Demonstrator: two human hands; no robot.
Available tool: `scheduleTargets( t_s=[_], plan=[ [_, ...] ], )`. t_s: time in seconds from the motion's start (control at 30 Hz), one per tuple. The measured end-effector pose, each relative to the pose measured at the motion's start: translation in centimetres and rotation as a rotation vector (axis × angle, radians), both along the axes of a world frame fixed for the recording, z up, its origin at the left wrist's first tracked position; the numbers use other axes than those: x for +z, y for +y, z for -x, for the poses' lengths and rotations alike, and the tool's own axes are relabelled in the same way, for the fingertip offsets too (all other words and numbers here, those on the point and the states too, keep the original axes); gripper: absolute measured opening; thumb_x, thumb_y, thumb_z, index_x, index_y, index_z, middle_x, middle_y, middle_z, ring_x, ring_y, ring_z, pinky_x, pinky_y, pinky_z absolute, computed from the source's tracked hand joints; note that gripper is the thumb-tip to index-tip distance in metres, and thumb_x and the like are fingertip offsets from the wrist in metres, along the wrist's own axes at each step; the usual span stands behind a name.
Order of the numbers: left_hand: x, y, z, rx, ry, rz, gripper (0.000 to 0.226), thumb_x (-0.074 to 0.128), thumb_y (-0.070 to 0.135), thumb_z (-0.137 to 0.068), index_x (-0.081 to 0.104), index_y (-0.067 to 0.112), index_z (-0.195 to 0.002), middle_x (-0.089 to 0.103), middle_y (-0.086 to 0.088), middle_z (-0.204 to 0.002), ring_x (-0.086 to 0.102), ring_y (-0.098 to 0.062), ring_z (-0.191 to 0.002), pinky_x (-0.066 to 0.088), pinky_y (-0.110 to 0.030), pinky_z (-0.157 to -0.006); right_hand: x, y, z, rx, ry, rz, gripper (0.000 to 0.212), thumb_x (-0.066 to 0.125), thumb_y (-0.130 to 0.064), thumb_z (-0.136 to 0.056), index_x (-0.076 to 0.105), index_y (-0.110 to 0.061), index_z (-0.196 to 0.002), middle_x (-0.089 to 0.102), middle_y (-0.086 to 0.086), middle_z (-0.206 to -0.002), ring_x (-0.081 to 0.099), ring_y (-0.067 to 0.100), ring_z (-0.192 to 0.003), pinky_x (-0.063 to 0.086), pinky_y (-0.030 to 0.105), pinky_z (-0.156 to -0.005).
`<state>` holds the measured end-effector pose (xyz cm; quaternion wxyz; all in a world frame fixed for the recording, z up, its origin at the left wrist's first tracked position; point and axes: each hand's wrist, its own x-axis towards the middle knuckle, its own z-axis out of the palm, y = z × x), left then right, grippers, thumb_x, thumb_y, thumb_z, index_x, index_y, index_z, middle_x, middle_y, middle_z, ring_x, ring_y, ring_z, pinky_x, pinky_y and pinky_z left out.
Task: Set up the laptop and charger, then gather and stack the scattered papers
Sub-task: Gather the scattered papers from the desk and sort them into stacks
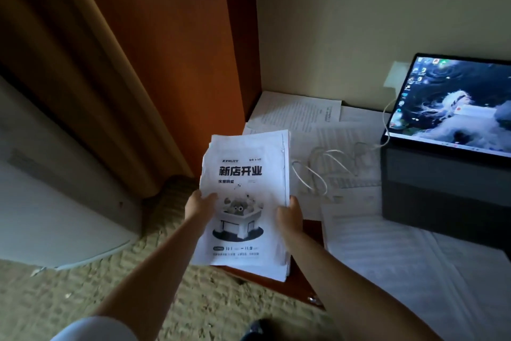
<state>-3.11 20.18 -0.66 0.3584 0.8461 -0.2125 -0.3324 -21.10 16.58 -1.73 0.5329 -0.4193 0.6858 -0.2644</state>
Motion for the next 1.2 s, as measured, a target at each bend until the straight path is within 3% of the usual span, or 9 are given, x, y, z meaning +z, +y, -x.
scheduleTargets(
  t_s=[0.07,0.17,0.27,0.4,0.57,0.73,0.93,1.07,1.2],
  plan=[
    [-1.0,-0.8,-0.8,-0.081,-0.021,-0.071,0.024,0.050,0.019,-0.093,0.060,0.004,-0.108,0.059,-0.010,-0.084,0.052,-0.022,-0.075,0.046,-0.034,-0.067,-0.8,-0.4,0.0,-0.017,0.045,-0.025,0.040,0.038,-0.003,-0.090,0.048,-0.009,-0.129,0.058,0.013,-0.127,0.056,0.032,-0.111,0.045,0.031,-0.087],
    [-2.2,-1.5,-1.3,-0.157,-0.030,-0.105,0.033,0.045,0.023,-0.097,0.059,0.000,-0.116,0.062,-0.020,-0.112,0.056,-0.030,-0.093,0.047,-0.039,-0.089,-1.7,0.1,0.0,0.036,0.162,-0.027,0.046,0.036,-0.009,-0.095,0.031,-0.009,-0.141,0.051,0.017,-0.135,0.056,0.036,-0.113,0.048,0.037,-0.086],
    [-2.8,-1.6,-1.3,-0.203,-0.094,-0.105,0.030,0.040,0.020,-0.097,0.065,0.004,-0.100,0.064,-0.017,-0.096,0.060,-0.034,-0.090,0.050,-0.037,-0.079,-2.3,1.1,-0.3,0.121,0.320,0.080,0.051,0.034,-0.014,-0.100,0.019,-0.011,-0.149,0.048,0.016,-0.140,0.055,0.035,-0.118,0.048,0.039,-0.088],
    [-2.7,-1.4,-1.5,-0.205,-0.176,-0.078,0.027,0.041,0.013,-0.094,0.060,0.008,-0.075,0.053,-0.007,-0.070,0.051,-0.023,-0.068,0.037,-0.024,-0.052,-2.4,1.9,-0.3,0.127,0.533,0.210,0.039,0.032,-0.016,-0.101,0.039,-0.011,-0.139,0.064,0.013,-0.116,0.062,0.032,-0.104,0.049,0.036,-0.077],
    [-3.2,-0.3,-1.6,-0.191,-0.221,-0.123,0.030,0.039,0.013,-0.092,0.067,0.000,-0.091,0.065,-0.020,-0.089,0.063,-0.035,-0.084,0.051,-0.035,-0.069,-2.6,3.3,0.4,0.122,0.632,0.119,0.032,0.035,-0.022,-0.099,0.060,-0.006,-0.110,0.066,0.012,-0.104,0.062,0.029,-0.095,0.046,0.030,-0.072],
    [-3.3,0.1,-1.3,-0.187,-0.215,-0.143,0.032,0.039,0.013,-0.092,0.067,-0.003,-0.093,0.066,-0.024,-0.095,0.064,-0.037,-0.089,0.053,-0.041,-0.079,-2.7,2.7,1.1,0.122,0.682,0.041,0.031,0.039,-0.023,-0.093,0.063,-0.007,-0.102,0.065,0.008,-0.094,0.060,0.027,-0.086,0.045,0.030,-0.070],
    [-3.0,-1.2,-1.5,-0.189,-0.217,-0.042,0.028,0.045,0.012,-0.092,0.066,-0.003,-0.081,0.066,-0.025,-0.087,0.051,-0.024,-0.064,0.055,-0.042,-0.075,-3.0,1.6,0.9,0.089,0.654,0.103,0.025,0.042,-0.018,-0.093,0.061,-0.005,-0.099,0.065,0.010,-0.095,0.060,0.027,-0.084,0.040,0.026,-0.064],
    [-3.6,-1.8,-1.7,-0.213,-0.237,-0.014,0.031,0.044,0.016,-0.094,0.059,0.010,-0.067,0.055,-0.008,-0.066,0.053,-0.025,-0.066,0.053,-0.037,-0.069,-3.3,1.1,0.8,0.039,0.646,0.214,0.022,0.048,-0.014,-0.090,0.064,-0.002,-0.100,0.063,0.013,-0.099,0.060,0.029,-0.091,0.051,0.033,-0.071],
    [-4.3,-2.0,-1.7,-0.277,-0.286,-0.021,0.034,0.042,0.018,-0.097,0.062,0.011,-0.072,0.057,-0.006,-0.067,0.054,-0.023,-0.069,0.039,-0.023,-0.054,-3.8,1.2,0.6,0.046,0.591,0.194,0.022,0.049,-0.013,-0.091,0.060,0.000,-0.106,0.058,0.015,-0.108,0.059,0.029,-0.096,0.052,0.036,-0.079]
  ],
)
